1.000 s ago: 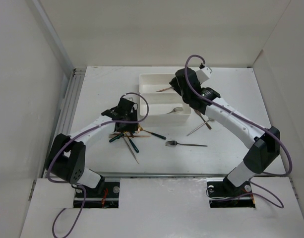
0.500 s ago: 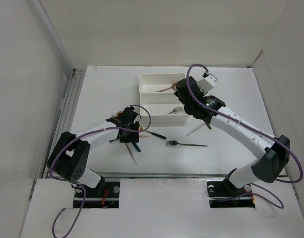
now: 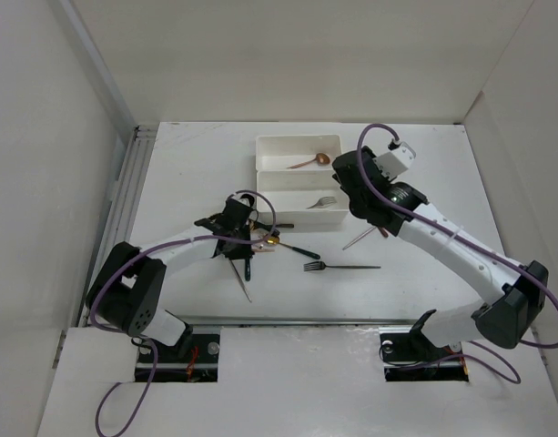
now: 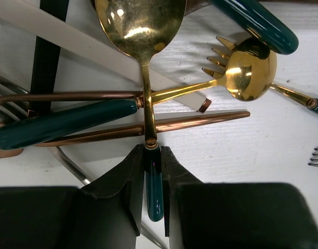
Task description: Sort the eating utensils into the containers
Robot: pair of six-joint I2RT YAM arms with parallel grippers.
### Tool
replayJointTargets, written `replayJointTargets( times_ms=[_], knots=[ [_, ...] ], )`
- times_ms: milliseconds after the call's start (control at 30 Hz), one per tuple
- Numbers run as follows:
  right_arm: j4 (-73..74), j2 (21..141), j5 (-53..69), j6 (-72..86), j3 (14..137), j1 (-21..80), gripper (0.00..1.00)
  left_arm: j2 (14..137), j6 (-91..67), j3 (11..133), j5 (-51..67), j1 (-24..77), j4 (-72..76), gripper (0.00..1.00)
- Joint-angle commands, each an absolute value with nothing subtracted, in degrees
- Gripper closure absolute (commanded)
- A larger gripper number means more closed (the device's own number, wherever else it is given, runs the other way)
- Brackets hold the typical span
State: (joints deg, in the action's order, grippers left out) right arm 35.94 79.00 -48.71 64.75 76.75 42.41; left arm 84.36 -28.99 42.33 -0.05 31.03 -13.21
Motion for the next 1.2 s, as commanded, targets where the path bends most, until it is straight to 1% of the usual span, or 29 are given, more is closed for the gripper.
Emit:
replayJointTargets(
  times_ms=[0,133,333,367,467,600,633,667,733,767,800,833,867,933,967,1000,1067,1100,1133,1167],
  knots=[
    [36.7,76.8,-51.4,65.7,76.6,42.6,0.43,85.0,-29.5,39.7,-1.9,30.0,-16.3,1.0],
    [37.3,76.2,-52.5,65.7,77.2,43.1,0.43,83.8,-29.5,40.4,-3.4,28.7,-17.6,1.0],
    [34.8,76.2,-52.3,60.2,79.2,43.7,0.43,79.7,-27.3,49.1,-7.2,27.4,-24.7,1.0],
    [33.8,76.2,-52.3,59.3,79.2,43.7,0.43,79.2,-26.8,51.8,-7.2,26.7,-25.7,1.0],
    [30.9,76.2,-50.3,54.0,79.8,43.7,0.43,76.8,-26.1,55.0,-7.2,24.7,-29.3,1.0],
    [22.9,75.6,-49.0,47.4,78.7,43.7,0.43,74.5,-23.7,57.9,-6.2,22.8,-30.0,1.0],
    [20.9,75.1,-49.0,43.6,78.7,43.7,0.41,74.4,-22.5,59.0,-5.5,22.2,-29.4,1.0],
    [18.7,75.1,-47.8,41.2,77.8,43.7,0.41,73.9,-18.4,59.0,-5.4,22.1,-25.5,1.0],
    [13.1,75.1,-46.3,37.3,76.7,41.8,0.37,73.9,-10.5,59.7,-5.4,21.6,-17.4,1.0],
    [12.0,75.8,-44.7,35.0,76.0,40.4,0.35,75.5,-5.4,60.3,-7.4,21.6,-7.8,1.0],
    [11.3,75.8,-39.4,34.4,76.0,36.4,0.35,76.7,4.0,60.9,-8.5,21.6,-2.9,1.0],
    [10.7,76.6,-36.2,34.4,76.0,34.2,0.35,78.1,8.9,62.0,-9.3,21.6,1.7,1.0],
    [9.8,77.7,-33.0,33.8,76.0,32.0,0.35,79.9,13.7,64.3,-9.3,21.6,10.9,1.0],
    [8.2,78.8,-25.6,32.1,76.6,27.4,0.37,85.6,22.9,66.9,-7.3,21.6,19.0,1.0],
    [6.6,80.2,-24.0,31.2,77.2,26.3,0.37,87.9,29.6,70.1,-6.3,21.6,22.3,1.0],
    [6.0,81.1,-22.8,29.6,77.3,25.4,0.37,92.8,32.0,72.1,-5.4,21.6,26.9,1.0],
    [4.9,82.9,-19.8,28.2,79.1,23.4,0.37,98.1,35.1,77.0,-2.1,22.1,29.1,1.0],
    [4.9,84.5,-19.0,27.0,79.7,22.8,0.37,100.8,37.2,82.6,-0.9,22.1,29.1,1.0],
    [4.9,85.2,-18.4,26.4,80.2,22.8,0.37,105.4,38.3,85.2,1.6,22.9,29.1,1.0],
    [4.9,85.9,-17.8,26.4,81.0,22.0,0.37,107.4,39.6,87.4,2.6,23.9,29.1,1.0]
  ],
)
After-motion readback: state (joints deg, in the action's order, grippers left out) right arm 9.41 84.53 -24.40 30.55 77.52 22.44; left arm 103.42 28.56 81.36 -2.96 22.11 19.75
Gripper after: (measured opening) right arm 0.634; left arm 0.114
